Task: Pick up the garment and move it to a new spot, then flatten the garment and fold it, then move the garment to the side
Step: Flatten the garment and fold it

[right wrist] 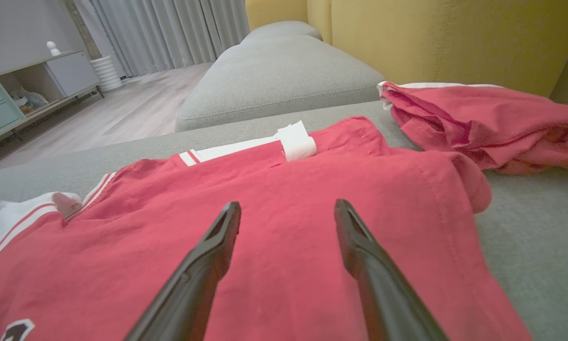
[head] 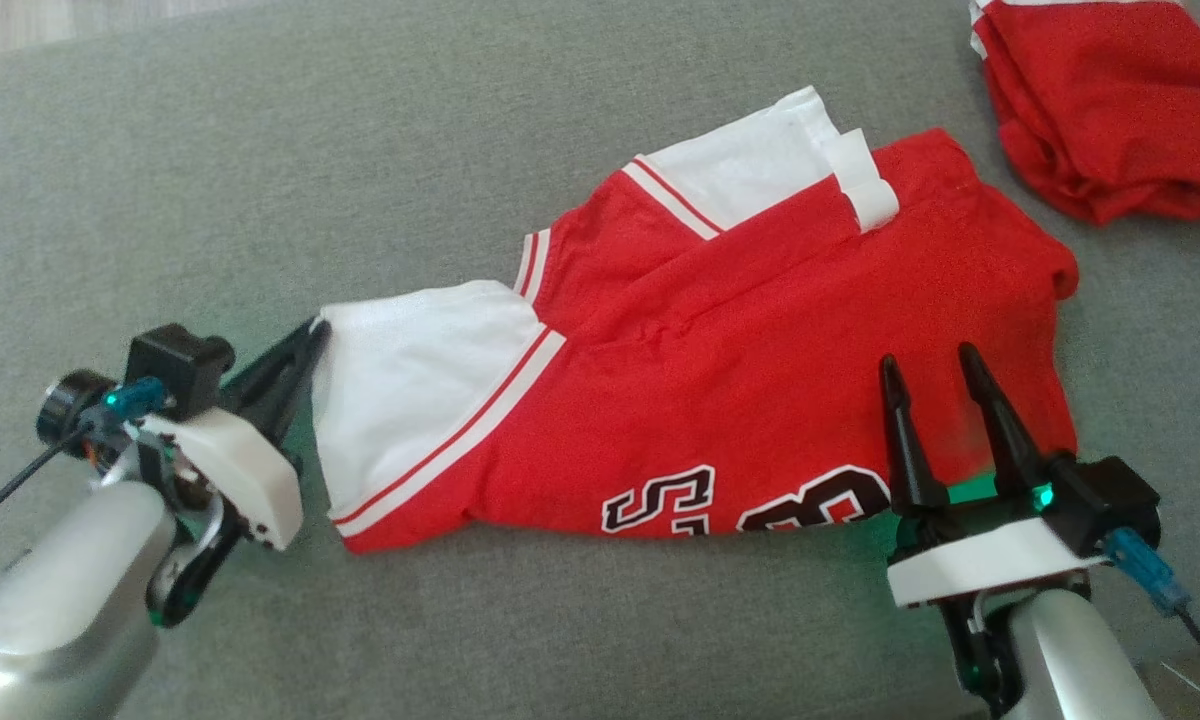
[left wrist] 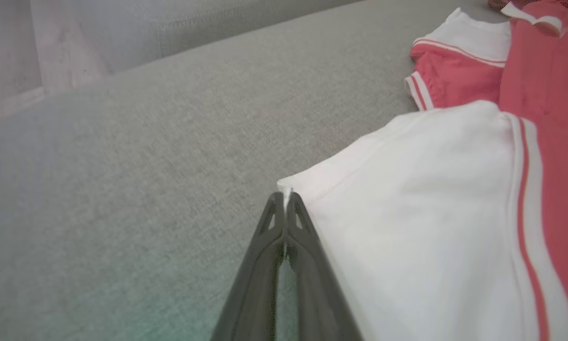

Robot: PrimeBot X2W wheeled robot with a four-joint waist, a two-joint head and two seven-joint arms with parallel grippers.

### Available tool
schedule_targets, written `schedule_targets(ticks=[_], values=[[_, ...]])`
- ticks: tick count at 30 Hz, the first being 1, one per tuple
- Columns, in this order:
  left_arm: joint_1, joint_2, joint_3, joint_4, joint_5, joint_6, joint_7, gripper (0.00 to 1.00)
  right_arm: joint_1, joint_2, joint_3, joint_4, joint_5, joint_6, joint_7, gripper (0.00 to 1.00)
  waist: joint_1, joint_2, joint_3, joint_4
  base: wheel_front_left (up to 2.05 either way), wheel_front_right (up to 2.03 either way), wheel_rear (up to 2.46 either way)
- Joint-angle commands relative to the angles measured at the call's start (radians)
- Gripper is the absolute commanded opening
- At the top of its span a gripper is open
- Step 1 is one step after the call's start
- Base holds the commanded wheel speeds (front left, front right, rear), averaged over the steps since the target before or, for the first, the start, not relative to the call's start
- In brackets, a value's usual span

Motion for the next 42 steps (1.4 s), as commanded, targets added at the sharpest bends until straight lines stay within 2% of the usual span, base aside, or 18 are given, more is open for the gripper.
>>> schedule_targets(ticks=[1, 6, 11, 15, 17, 18, 19, 20, 25, 31, 39, 40, 41, 42], values=[[-0.064, 0.058, 0.049, -0.031, 0.021, 0.008, -0.027, 0.00, -0.008, -0.004, 0.026, -0.027, -0.011, -0.001, -0.004, 1.00, 0.0000, 0.0000, -0.005, 0.005, 0.00, 0.00, 0.00], [-0.102, 0.081, 0.066, -0.069, 0.057, 0.025, -0.068, 0.00, -0.025, -0.014, 0.039, -0.045, -0.014, -0.001, -0.004, 1.00, 0.0000, 0.0000, -0.007, 0.013, 0.00, 0.00, 0.00], [-0.131, 0.107, 0.080, -0.120, 0.067, 0.037, -0.062, 0.00, -0.059, -0.059, 0.071, -0.053, 0.070, -0.001, -0.004, 1.00, 0.0000, 0.0000, -0.003, 0.019, 0.00, 0.00, 0.00], [-0.144, 0.122, 0.075, -0.159, 0.072, 0.038, -0.035, 0.00, -0.121, -0.182, 0.156, 0.011, 0.177, -0.001, 0.003, 1.00, 0.0000, 0.0000, 0.009, 0.024, 0.00, 0.00, 0.00], [-0.148, 0.126, 0.071, -0.176, 0.074, 0.038, -0.023, 0.00, -0.169, -0.252, 0.177, 0.031, 0.243, -0.001, 0.043, 1.00, 0.0000, 0.0000, 0.014, 0.028, 0.00, 0.00, 0.00], [-0.151, 0.126, 0.068, -0.183, 0.076, 0.038, -0.019, 0.00, -0.192, -0.288, 0.183, 0.035, 0.276, -0.001, 0.069, 1.00, 0.0000, 0.0000, 0.017, 0.031, 0.00, 0.00, 0.00], [-0.154, 0.128, 0.066, -0.193, 0.077, 0.039, -0.013, 0.00, -0.239, -0.357, 0.192, 0.037, 0.328, -0.001, 0.123, 1.00, 0.0000, 0.0000, 0.021, 0.036, 0.00, 0.00, 0.00], [-0.155, 0.128, 0.064, -0.198, 0.078, 0.039, -0.010, 0.00, -0.260, -0.388, 0.199, 0.042, 0.353, -0.001, 0.153, 1.00, 0.0000, 0.0000, 0.023, 0.039, 0.00, 0.00, 0.00], [-0.165, 0.126, 0.055, -0.214, 0.082, 0.036, -0.001, 0.00, -0.346, -0.503, 0.253, 0.054, 0.430, -0.001, 0.323, 1.00, 0.0000, 0.0000, 0.033, 0.056, 0.00, 0.00, 0.00], [-0.182, 0.115, 0.043, -0.218, 0.090, 0.028, 0.001, 0.00, -0.418, -0.548, 0.280, 0.109, 0.451, -0.001, 0.445, 1.00, 0.0000, 0.0000, 0.043, 0.081, 0.00, 0.00, 0.00], [-0.194, 0.106, 0.032, -0.204, 0.092, 0.017, -0.006, 0.00, -0.440, -0.536, 0.287, 0.167, 0.450, -0.001, 0.489, 1.00, 0.0000, 0.0000, 0.048, 0.099, 0.00, 0.00, 0.00], [-0.194, 0.105, 0.030, -0.202, 0.091, 0.017, -0.006, 0.00, -0.440, -0.534, 0.288, 0.169, 0.451, -0.001, 0.490, 0.94, 0.0000, 0.0000, 0.048, 0.100, 0.00, 0.00, 0.00], [-0.194, 0.106, 0.030, -0.201, 0.091, 0.016, -0.007, 0.00, -0.440, -0.532, 0.289, 0.171, 0.452, -0.001, 0.490, 0.64, 0.0000, 0.0000, 0.048, 0.100, 0.00, 0.00, 0.00], [-0.194, 0.106, 0.029, -0.199, 0.090, 0.015, -0.008, 0.00, -0.440, -0.529, 0.291, 0.170, 0.453, -0.001, 0.488, 0.47, 0.0000, 0.0000, 0.047, 0.101, 0.00, 0.00, 0.00]])
